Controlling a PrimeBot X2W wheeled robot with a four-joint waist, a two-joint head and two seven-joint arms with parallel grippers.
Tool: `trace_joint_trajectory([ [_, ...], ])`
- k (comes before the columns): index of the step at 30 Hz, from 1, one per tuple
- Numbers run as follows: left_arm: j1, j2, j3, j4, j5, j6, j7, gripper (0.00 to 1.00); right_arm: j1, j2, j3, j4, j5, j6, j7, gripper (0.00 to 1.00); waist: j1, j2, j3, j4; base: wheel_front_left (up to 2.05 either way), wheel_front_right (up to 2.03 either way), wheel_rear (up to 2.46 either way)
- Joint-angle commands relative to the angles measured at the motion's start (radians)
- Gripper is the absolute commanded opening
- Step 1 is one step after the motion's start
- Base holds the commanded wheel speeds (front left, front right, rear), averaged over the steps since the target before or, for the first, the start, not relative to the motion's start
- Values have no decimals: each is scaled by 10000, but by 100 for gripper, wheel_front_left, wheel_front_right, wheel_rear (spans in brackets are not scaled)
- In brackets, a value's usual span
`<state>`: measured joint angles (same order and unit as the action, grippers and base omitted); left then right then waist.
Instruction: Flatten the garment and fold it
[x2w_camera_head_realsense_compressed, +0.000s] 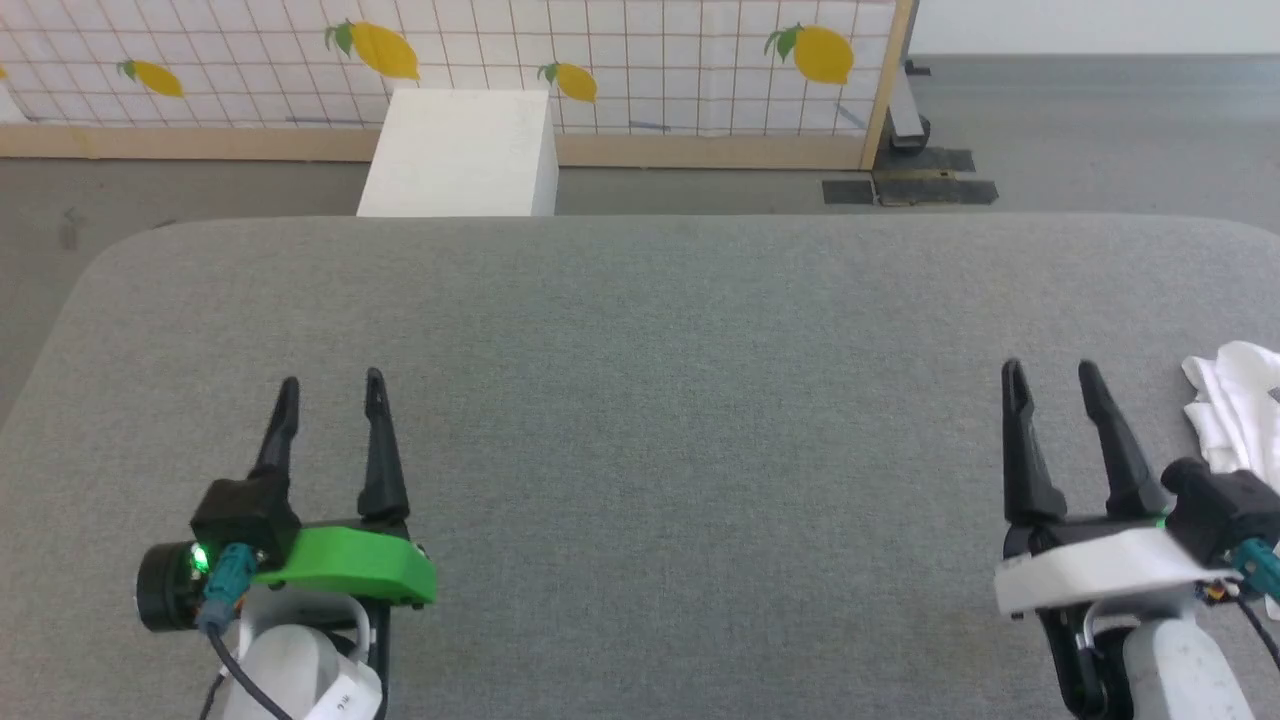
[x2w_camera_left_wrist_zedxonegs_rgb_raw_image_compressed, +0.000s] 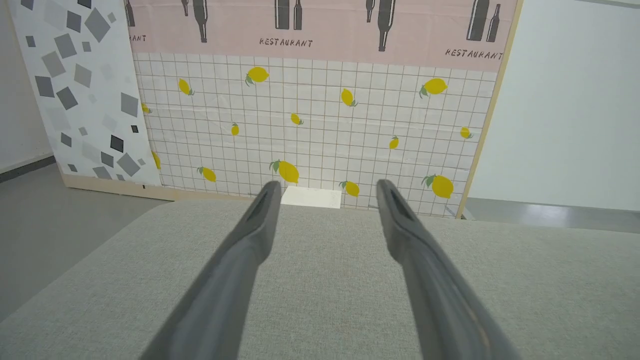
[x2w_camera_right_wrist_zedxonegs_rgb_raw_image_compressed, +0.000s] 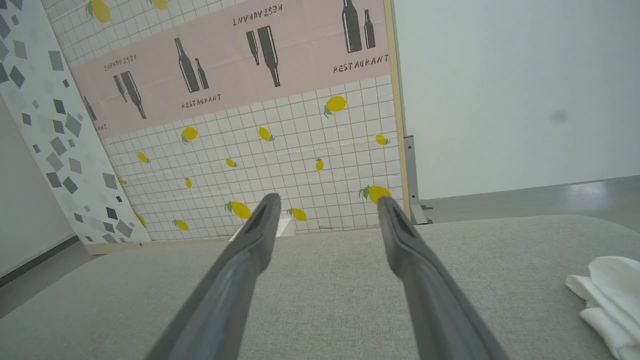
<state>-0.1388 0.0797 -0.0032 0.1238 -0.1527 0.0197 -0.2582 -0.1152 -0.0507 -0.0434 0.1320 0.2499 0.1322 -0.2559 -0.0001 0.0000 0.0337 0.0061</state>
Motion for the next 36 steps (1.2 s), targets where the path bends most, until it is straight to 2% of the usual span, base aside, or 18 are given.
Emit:
trace_joint_trajectory([
  [1,130,-70,-59,105,-10,28,-35,100,233,3,11,77,-51,-15,-51,100,1,0,-120,102,0,0,0],
  [16,395,-172,-458,1044,-183,-177,-35,100,682,4,477,991,-277,-15,41,100,1,0,-176,68,0,0,0],
  [31,440,-123,-551,1377,-28,-252,-36,100,634,5,731,1323,-117,-15,138,100,1,0,-253,51,0,0,0],
  [32,353,-140,-561,1346,-7,-198,4,0,564,0,721,1300,-176,0,107,0,1,0,-255,50,0,0,0],
  [36,354,-144,-563,1332,-2,-196,24,0,566,0,712,1292,-184,0,115,0,1,0,-256,49,0,0,0],
])
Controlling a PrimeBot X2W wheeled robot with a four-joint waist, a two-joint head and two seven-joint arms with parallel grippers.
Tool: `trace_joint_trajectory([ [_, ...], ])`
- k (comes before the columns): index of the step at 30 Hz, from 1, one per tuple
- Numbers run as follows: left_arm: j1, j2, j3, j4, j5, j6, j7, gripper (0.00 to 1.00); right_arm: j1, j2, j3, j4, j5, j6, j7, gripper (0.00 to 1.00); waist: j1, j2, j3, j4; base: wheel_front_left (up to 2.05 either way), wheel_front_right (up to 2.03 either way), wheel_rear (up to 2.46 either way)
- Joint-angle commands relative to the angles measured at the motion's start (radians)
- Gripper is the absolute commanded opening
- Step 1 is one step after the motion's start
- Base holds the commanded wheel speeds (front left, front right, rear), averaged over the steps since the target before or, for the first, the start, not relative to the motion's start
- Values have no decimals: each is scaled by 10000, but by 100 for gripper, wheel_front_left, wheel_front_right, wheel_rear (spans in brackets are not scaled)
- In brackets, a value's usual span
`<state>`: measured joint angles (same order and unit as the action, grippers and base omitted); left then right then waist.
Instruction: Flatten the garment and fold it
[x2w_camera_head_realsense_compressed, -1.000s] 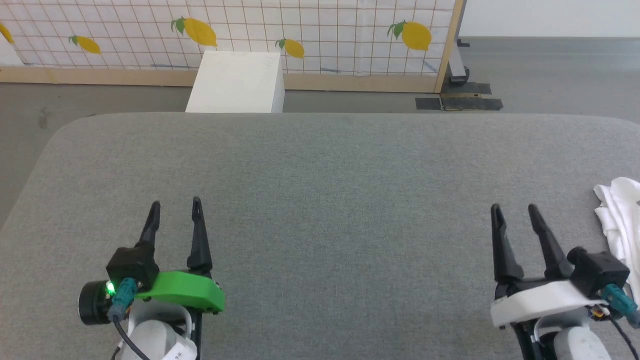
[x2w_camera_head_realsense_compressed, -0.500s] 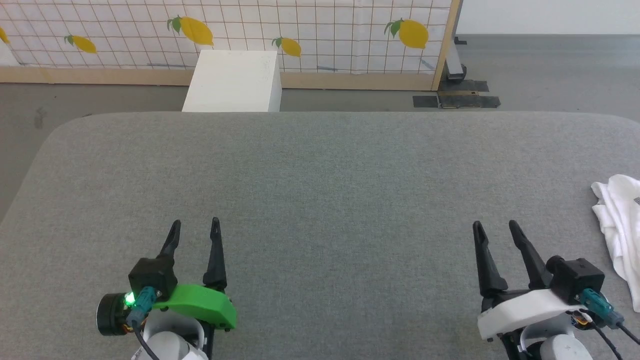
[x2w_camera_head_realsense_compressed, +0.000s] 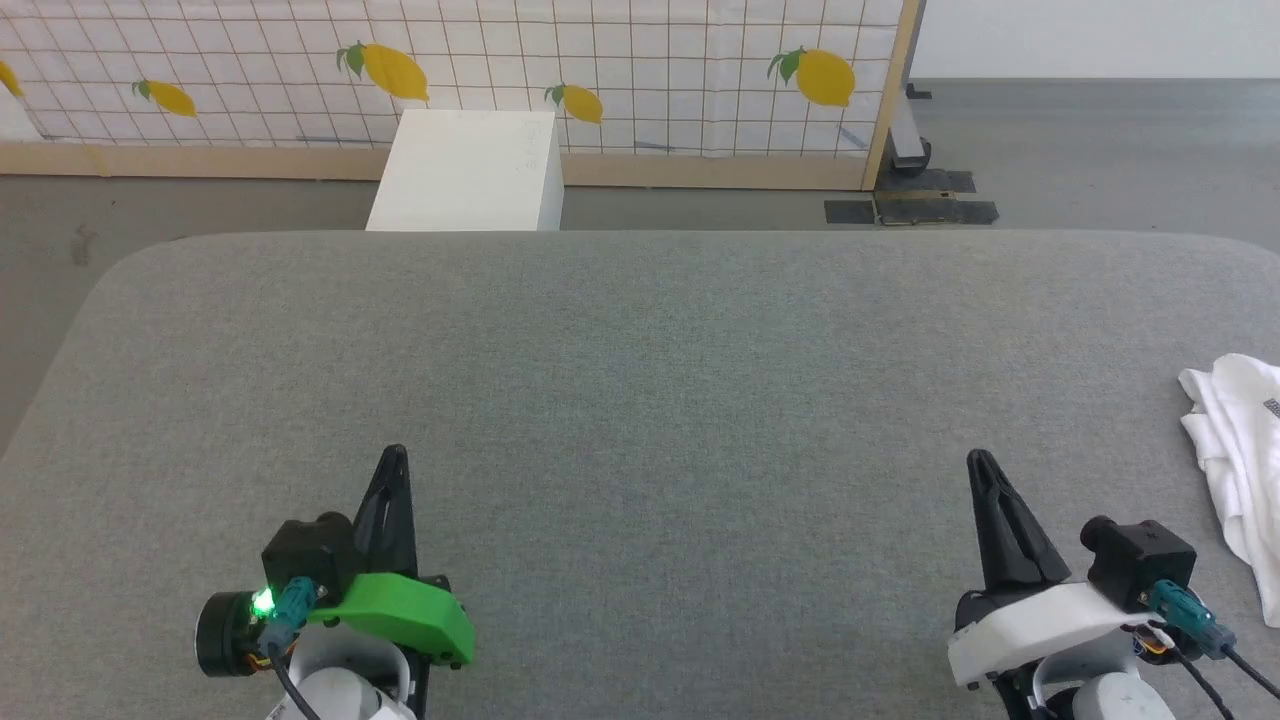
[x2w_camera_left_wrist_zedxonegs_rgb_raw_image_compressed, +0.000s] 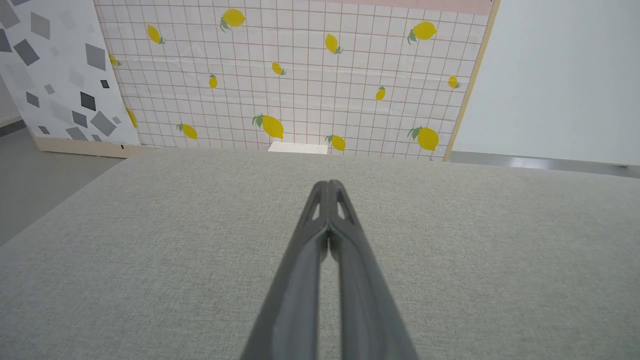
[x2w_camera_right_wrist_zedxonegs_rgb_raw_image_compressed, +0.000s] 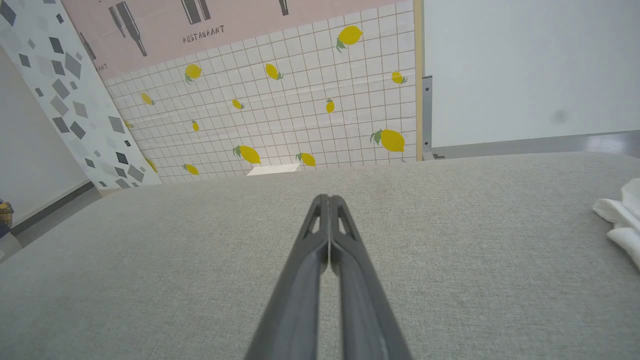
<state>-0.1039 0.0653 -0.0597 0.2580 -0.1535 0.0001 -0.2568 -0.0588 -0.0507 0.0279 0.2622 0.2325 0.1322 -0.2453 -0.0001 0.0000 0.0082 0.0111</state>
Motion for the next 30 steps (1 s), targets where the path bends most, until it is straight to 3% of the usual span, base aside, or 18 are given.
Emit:
trace_joint_trajectory([
  [1,12,-2,7,-28,17,0,28,0,6,0,-3,-29,-26,0,27,0,1,0,-1,-1,0,0,0],
  [30,250,-36,143,-619,368,0,616,0,141,1,-67,-629,-557,-4,588,0,1,0,-20,-27,0,0,0],
])
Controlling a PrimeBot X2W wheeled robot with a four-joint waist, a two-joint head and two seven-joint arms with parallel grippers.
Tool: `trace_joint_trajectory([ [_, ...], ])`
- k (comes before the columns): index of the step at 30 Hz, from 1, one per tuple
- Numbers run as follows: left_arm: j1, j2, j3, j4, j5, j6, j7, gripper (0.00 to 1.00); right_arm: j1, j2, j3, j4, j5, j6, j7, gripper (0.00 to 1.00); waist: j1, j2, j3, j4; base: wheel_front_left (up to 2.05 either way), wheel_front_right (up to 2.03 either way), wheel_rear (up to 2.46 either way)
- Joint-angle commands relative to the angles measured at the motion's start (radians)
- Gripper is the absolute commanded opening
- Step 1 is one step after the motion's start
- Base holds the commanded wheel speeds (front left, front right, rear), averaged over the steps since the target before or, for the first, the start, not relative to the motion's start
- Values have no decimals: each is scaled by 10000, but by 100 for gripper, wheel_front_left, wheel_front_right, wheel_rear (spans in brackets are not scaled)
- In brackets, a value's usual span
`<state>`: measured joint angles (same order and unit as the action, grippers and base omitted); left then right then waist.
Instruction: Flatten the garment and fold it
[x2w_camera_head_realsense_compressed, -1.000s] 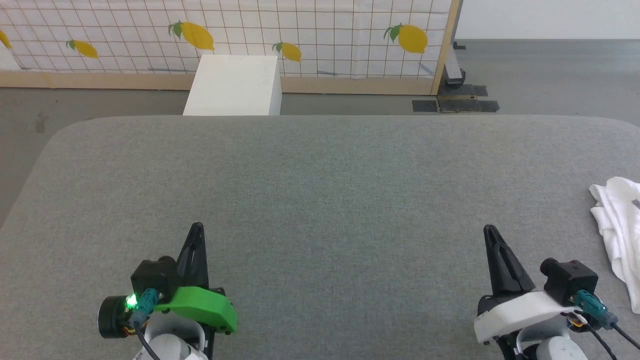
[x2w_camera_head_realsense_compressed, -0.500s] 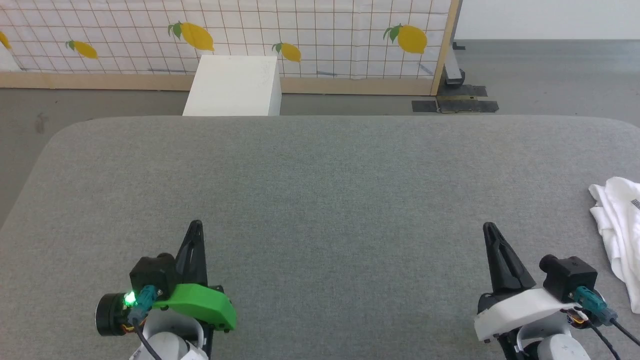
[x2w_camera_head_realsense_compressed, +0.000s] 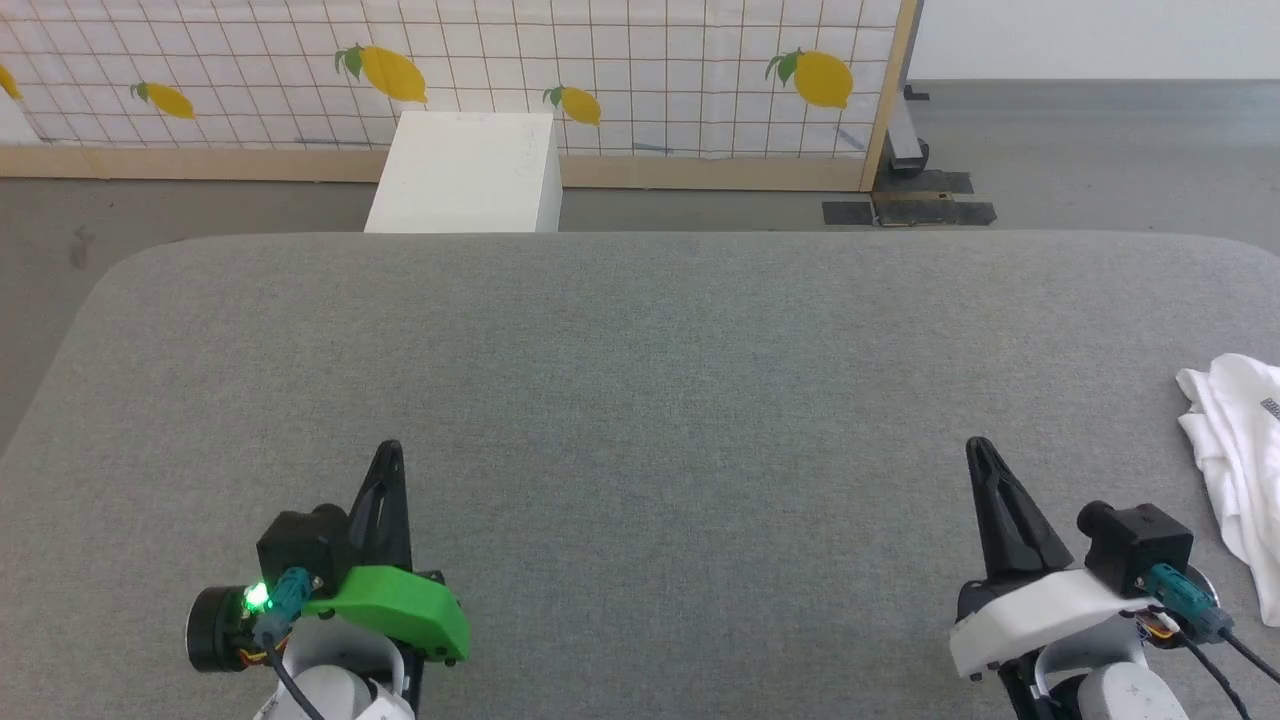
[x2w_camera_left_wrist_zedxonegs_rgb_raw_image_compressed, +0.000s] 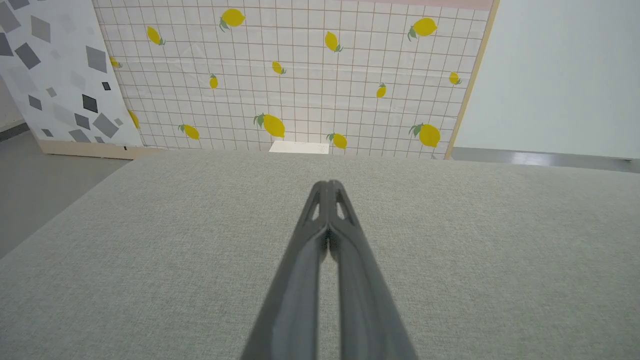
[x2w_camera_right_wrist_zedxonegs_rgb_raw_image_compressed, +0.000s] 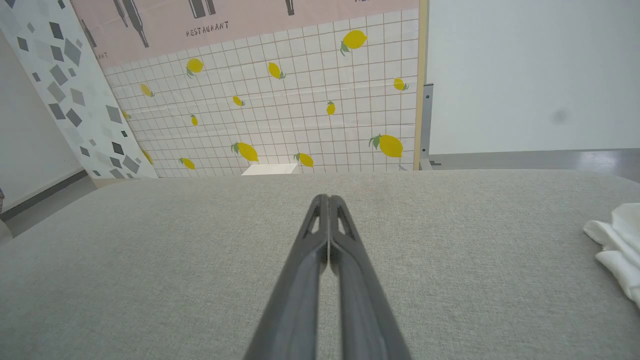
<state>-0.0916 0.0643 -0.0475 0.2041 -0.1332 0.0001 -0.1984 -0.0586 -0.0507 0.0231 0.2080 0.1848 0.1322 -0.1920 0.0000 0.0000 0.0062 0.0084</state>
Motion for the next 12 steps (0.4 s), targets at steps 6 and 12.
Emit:
trace_joint_trajectory([
  [6,176,-33,49,-202,237,0,152,0,167,1,-32,-210,-190,-4,171,0,0,0,-4,-5,0,0,0],
  [12,225,-41,77,-324,310,0,274,0,195,2,-45,-334,-300,-5,287,0,0,0,-8,-11,0,0,0],
])
